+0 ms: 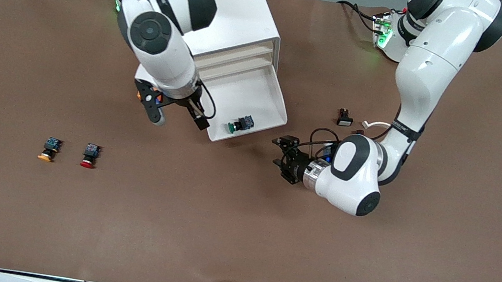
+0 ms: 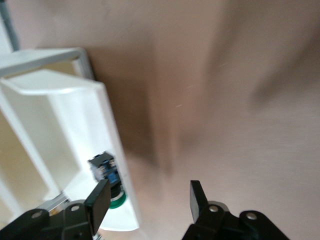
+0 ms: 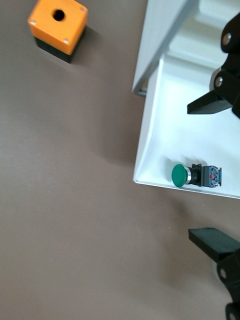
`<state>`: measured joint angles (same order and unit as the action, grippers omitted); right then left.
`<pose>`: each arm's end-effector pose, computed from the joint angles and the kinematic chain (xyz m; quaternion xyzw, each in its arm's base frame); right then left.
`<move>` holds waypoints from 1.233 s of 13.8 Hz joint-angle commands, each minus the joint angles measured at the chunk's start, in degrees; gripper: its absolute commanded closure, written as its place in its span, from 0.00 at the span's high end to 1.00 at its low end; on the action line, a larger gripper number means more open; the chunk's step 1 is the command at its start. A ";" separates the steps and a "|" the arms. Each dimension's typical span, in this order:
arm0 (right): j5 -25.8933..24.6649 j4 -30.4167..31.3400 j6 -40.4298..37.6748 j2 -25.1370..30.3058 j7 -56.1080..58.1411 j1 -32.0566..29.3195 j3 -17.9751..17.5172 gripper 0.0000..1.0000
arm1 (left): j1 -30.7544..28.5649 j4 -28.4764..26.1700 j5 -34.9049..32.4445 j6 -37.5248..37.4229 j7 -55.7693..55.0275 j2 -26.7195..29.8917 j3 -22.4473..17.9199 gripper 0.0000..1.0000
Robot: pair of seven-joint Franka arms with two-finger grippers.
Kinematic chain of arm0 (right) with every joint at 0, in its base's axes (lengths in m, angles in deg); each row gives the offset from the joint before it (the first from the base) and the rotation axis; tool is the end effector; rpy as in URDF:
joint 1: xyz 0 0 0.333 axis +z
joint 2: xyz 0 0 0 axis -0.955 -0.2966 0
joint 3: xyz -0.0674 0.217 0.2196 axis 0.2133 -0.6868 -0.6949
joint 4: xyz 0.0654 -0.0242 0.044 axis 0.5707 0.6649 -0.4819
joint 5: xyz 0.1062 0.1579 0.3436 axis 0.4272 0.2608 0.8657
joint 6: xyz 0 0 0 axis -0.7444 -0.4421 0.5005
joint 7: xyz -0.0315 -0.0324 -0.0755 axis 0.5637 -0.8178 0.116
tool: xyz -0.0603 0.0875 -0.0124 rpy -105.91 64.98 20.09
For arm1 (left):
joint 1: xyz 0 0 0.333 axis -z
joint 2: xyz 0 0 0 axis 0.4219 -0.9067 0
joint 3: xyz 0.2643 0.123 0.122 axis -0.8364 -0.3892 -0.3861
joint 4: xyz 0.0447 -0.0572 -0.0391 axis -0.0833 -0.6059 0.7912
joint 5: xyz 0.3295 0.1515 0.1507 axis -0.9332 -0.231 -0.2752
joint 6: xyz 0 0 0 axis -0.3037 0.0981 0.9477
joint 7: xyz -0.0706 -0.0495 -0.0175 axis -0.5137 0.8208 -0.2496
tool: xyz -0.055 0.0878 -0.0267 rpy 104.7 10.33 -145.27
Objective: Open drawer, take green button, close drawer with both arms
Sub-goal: 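Grasp the green push button in the drawer with the right gripper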
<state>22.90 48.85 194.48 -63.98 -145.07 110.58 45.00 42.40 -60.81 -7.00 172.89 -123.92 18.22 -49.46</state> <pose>0.5243 0.3791 0.4236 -0.8731 0.4853 0.0460 0.0101 0.6347 -0.3476 0.2395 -0.5074 -0.7705 0.3830 0.0473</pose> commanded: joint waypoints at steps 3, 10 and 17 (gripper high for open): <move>-4.07 -0.51 7.25 -7.92 -10.67 6.54 0.68 1.00 | -3.73 1.32 -15.91 -0.63 6.53 4.50 0.16 0.91; -5.67 -1.12 11.47 -13.91 -16.58 10.15 0.77 1.00 | -2.51 1.32 -32.72 2.27 29.15 7.58 0.86 1.00; -5.31 -1.91 12.71 -15.75 -16.84 10.86 0.59 0.64 | 0.92 0.88 -33.97 2.97 54.54 8.55 1.48 1.00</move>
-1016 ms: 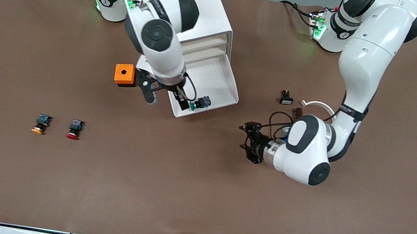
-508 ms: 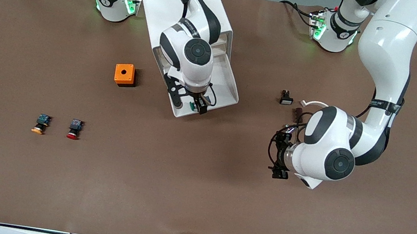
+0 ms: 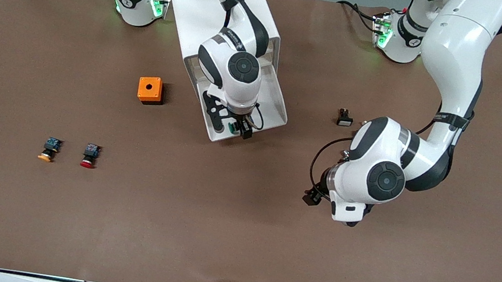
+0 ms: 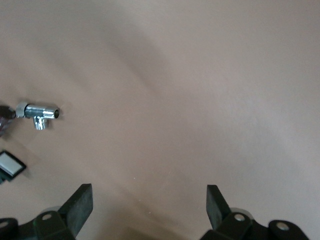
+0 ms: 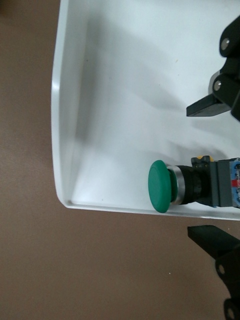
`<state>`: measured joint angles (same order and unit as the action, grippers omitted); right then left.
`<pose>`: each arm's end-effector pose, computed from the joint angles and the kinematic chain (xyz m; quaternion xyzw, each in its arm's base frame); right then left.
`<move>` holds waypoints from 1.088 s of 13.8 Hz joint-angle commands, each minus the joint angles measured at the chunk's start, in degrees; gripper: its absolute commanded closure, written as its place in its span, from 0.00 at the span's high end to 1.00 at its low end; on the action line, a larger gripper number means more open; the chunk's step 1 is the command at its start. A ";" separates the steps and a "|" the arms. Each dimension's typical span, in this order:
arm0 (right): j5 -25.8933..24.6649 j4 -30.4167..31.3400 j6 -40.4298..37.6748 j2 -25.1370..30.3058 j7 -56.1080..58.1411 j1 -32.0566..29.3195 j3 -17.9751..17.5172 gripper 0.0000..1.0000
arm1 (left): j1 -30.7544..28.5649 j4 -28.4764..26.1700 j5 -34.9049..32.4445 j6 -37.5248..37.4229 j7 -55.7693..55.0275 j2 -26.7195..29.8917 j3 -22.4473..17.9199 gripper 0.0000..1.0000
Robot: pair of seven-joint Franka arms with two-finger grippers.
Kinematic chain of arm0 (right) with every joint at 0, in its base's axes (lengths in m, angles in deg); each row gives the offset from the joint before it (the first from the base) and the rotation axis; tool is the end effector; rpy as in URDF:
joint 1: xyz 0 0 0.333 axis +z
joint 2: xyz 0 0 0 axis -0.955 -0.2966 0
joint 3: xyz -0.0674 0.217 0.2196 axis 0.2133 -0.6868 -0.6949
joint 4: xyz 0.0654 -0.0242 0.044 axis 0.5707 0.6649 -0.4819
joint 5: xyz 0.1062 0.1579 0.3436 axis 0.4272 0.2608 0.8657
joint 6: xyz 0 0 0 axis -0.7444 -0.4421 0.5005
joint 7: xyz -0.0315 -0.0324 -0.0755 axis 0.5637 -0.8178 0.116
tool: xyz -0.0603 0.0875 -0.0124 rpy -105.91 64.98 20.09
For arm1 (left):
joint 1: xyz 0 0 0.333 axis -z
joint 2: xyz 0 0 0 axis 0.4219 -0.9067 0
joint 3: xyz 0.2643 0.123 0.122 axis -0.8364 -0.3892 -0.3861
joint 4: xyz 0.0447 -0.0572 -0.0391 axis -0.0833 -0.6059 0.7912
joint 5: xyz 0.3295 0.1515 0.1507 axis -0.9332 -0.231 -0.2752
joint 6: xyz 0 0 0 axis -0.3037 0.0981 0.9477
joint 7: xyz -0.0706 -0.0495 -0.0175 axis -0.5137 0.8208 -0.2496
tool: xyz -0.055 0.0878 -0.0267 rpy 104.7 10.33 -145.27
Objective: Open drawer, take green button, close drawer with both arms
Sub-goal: 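Grasp the green push button in the drawer with the right gripper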
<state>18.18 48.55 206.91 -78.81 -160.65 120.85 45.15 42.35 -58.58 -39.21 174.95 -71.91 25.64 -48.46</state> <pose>0.4739 0.4820 0.2720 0.8574 -0.5138 -0.0063 0.0295 0.6594 -0.3201 0.3336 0.9120 0.3933 -0.1132 0.0282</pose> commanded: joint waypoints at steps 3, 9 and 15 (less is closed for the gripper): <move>-0.59 -1.61 0.64 -0.92 -0.48 0.68 0.45 0.00 | 3.78 -3.97 -2.38 7.40 2.52 0.61 0.48 1.00; -0.50 -6.78 -7.33 -0.22 6.52 -1.25 0.62 0.00 | 8.26 -5.91 -2.55 12.51 1.91 -2.02 0.48 1.00; -1.11 -9.17 -25.28 7.24 46.56 -11.69 1.59 0.00 | 12.57 -7.85 -1.59 14.46 0.16 -3.70 1.00 1.00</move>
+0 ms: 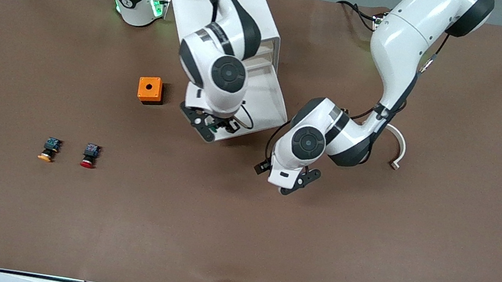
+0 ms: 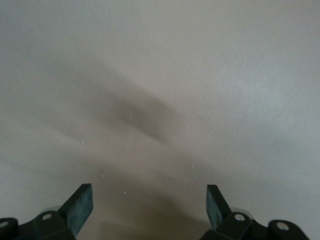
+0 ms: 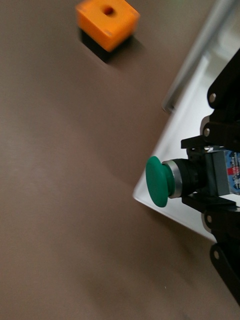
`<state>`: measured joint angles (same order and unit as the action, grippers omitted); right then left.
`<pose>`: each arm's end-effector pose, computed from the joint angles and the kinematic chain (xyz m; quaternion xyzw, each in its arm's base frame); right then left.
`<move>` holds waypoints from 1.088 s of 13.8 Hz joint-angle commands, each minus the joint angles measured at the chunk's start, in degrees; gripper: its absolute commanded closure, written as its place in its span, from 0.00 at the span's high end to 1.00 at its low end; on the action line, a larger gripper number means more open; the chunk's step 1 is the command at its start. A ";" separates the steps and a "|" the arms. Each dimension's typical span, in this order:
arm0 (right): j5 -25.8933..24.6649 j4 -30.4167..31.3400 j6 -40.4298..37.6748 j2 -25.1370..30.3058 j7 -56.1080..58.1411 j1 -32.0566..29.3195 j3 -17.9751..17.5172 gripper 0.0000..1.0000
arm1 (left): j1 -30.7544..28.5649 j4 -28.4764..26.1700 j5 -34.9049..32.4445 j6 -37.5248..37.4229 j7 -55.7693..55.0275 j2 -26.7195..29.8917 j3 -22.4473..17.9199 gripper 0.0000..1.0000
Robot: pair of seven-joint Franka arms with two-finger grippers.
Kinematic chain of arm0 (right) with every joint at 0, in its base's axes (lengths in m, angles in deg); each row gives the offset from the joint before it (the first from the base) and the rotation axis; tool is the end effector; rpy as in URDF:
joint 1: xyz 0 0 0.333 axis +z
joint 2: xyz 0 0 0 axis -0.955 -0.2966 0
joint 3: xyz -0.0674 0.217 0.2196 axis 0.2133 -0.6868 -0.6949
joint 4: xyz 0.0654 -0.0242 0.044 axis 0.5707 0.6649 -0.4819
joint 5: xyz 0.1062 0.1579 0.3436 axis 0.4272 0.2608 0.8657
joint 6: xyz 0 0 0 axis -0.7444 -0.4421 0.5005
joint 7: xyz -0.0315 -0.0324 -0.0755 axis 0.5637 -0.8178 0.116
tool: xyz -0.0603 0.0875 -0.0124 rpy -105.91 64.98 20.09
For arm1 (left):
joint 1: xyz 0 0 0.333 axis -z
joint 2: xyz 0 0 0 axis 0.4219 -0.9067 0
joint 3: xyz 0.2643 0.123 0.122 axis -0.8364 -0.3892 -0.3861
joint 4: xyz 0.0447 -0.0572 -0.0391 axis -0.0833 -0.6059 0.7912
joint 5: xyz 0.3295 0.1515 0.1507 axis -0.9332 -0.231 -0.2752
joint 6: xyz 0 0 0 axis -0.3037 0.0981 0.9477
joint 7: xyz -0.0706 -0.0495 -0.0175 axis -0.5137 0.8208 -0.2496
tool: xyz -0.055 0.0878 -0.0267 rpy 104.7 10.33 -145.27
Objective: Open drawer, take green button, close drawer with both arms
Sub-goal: 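Grasp the green push button in the drawer with the right gripper, then carry the green button out while the left gripper pushes the drawer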
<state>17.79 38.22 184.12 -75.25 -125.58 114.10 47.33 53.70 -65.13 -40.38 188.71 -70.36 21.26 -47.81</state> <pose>0.5375 0.4064 0.3659 0.9479 -0.3000 -0.0552 0.0923 0.5781 -0.4491 0.2454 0.9502 0.2940 -0.0974 0.0361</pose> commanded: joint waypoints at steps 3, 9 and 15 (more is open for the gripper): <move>-0.90 1.25 -1.36 4.39 28.65 -13.56 -0.68 0.00 | 5.08 -2.96 0.29 0.61 -5.26 0.59 0.44 1.00; -0.73 14.76 21.54 3.43 51.88 -24.56 -0.77 0.00 | 11.50 -4.29 4.59 0.00 -12.72 1.12 1.32 1.00; -0.73 18.83 35.12 -2.73 55.33 -28.00 -0.77 0.00 | 15.55 -5.43 5.65 0.00 -20.90 0.94 4.66 1.00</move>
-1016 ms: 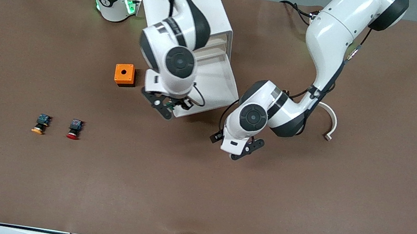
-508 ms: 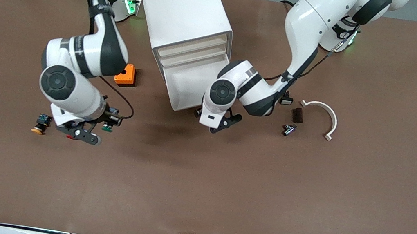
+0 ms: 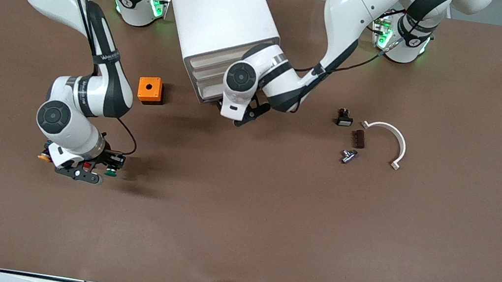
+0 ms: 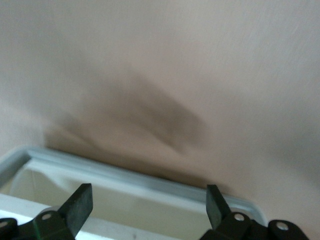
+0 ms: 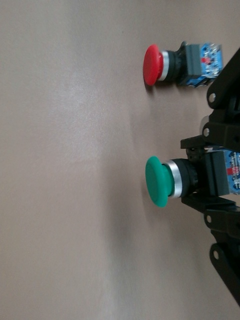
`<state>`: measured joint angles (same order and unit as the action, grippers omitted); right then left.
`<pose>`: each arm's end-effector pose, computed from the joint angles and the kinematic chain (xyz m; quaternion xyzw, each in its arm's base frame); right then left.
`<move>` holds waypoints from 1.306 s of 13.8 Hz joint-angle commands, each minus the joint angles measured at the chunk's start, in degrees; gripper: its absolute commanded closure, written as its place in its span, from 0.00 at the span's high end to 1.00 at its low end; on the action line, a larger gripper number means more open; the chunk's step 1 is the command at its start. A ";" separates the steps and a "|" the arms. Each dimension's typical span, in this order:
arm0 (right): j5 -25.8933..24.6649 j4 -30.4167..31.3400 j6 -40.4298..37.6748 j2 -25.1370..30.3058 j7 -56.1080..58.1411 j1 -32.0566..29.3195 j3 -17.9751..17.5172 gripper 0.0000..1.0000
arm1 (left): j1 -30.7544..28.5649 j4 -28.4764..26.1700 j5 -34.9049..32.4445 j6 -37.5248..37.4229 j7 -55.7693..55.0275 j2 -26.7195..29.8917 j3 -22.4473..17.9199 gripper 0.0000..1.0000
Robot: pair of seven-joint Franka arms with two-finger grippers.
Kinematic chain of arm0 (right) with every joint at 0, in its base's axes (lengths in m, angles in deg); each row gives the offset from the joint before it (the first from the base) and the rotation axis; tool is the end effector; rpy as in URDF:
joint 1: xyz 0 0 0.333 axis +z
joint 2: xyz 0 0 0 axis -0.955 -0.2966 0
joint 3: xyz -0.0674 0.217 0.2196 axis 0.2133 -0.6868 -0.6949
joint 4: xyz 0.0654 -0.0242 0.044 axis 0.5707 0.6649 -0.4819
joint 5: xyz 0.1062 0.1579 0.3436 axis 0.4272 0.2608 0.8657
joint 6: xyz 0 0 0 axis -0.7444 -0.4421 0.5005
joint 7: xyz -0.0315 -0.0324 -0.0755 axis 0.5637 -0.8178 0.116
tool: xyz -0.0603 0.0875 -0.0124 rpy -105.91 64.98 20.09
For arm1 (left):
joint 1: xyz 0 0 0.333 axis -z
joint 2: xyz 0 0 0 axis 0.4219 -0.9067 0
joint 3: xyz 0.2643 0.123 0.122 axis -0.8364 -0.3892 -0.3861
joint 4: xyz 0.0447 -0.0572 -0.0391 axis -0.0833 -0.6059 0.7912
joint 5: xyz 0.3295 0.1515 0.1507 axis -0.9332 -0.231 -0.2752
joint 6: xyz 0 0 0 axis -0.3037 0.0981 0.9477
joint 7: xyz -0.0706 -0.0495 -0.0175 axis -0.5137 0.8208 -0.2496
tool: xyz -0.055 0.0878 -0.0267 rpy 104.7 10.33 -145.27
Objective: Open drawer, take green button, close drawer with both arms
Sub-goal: 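Carry the green button out while the left gripper pushes the drawer, then push the drawer shut with the left gripper and withdraw it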
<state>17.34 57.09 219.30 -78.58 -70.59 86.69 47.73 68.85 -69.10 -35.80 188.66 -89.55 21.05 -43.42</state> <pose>0.6472 0.0993 0.2308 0.9975 -0.0674 0.0104 0.0182 0.3870 -0.6009 0.2214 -0.9328 -0.3168 0.1714 0.0111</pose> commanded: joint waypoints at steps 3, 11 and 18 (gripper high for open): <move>-0.27 0.04 -0.06 -0.18 0.34 -0.76 -1.17 0.00 | 0.57 -1.64 1.07 -0.05 -3.90 1.50 1.24 1.00; -0.27 1.01 0.38 -1.59 0.26 -0.76 -1.17 0.68 | -9.59 0.99 -12.63 -1.28 -5.60 7.46 -8.51 1.00; -0.27 0.13 -6.55 4.38 6.56 -0.67 -1.34 1.00 | -24.37 0.82 -12.91 -13.91 17.14 22.40 -8.16 1.00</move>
<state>17.32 56.72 215.83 -78.36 -68.07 86.85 46.80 47.06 -66.42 -47.68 178.90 -77.75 38.26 -52.07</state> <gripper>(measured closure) 0.000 0.000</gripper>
